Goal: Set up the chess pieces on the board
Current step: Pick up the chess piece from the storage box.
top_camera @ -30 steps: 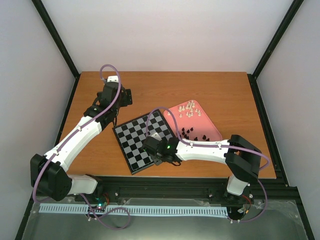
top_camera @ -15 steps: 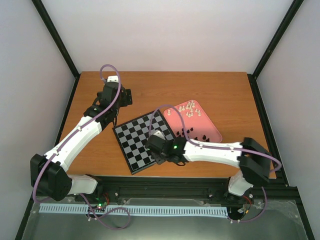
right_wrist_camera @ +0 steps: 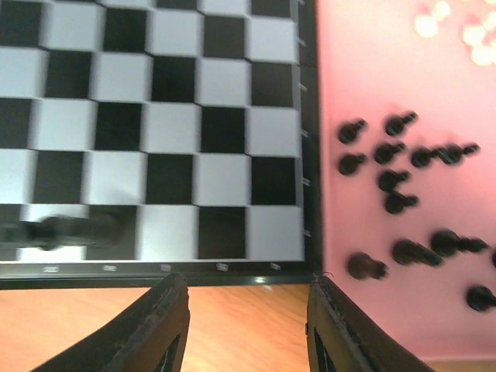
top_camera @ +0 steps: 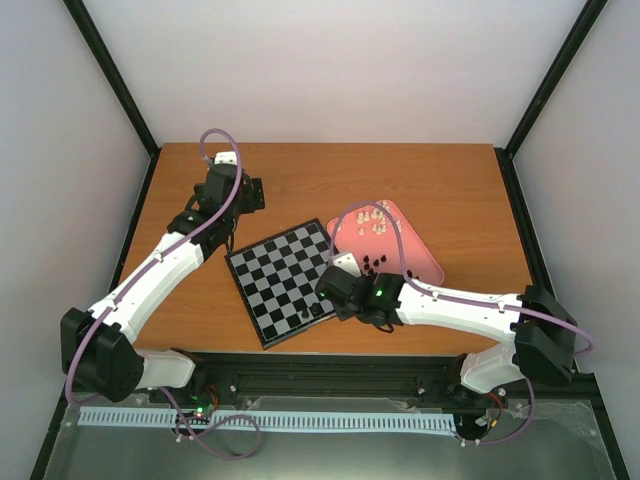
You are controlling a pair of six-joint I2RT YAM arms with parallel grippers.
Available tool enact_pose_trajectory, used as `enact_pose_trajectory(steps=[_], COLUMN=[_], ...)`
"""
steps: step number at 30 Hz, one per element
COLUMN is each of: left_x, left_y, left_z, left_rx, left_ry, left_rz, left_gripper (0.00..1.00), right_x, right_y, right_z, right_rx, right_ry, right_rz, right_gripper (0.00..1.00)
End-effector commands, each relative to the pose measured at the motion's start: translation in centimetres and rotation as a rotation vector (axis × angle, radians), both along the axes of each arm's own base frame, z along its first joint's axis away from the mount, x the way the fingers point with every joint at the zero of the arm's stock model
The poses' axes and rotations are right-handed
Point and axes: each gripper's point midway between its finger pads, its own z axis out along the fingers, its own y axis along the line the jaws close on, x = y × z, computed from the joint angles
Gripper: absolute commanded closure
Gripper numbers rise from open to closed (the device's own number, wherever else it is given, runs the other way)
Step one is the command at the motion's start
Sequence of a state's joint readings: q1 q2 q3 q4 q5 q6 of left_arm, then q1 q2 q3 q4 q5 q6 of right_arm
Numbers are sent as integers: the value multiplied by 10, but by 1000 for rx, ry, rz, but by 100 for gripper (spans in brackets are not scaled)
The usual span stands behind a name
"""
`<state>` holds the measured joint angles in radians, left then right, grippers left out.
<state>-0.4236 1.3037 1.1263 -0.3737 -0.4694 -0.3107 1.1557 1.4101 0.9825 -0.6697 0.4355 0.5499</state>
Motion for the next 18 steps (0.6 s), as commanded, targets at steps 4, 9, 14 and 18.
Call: enact_pose_trajectory(steps=[4,9,14,18], left_x=[3,9,12,13], left_y=[-7,-12,-18,-20], left_z=[9,3,-1,1], left_rx=[-13,-4,0,2], left_ry=[-27,-8,-2,-8], left_rz=[-20,-23,-30,-32], left_gripper=[0,0,0,0], right_x=[16,20,28,40], right_y=[-63,-90,-112,-124], right_z=[-15,-32,-45,-47], right_rx=[-34,-46,-53,-47], right_ry=[-11,17,34,26], right_rz=[-186,-252,-313,-351], right_gripper=[60,62,63,66])
